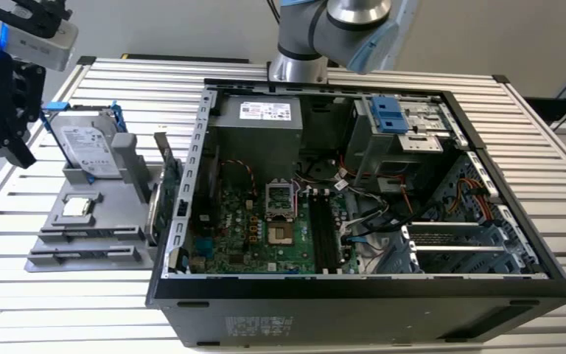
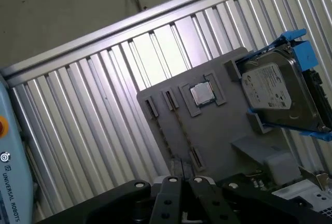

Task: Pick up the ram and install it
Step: 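Pick up the ram and move it above insertion slot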

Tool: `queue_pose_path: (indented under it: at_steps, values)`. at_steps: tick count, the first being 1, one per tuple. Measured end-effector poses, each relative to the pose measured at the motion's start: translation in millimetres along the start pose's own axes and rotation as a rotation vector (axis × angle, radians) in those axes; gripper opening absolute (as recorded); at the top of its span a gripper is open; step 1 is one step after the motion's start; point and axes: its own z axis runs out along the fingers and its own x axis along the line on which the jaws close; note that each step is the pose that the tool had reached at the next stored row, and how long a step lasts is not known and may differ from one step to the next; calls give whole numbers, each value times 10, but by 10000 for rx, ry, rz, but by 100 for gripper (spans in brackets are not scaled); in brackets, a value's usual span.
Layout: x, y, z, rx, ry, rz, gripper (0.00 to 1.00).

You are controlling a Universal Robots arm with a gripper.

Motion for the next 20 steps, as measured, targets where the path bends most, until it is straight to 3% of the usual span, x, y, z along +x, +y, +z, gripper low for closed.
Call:
queue_pose_path:
  at_steps: [7, 20]
  values:
    - [0, 0, 0, 0, 15, -328, 0]
    - [0, 0, 0, 0, 18, -385, 0]
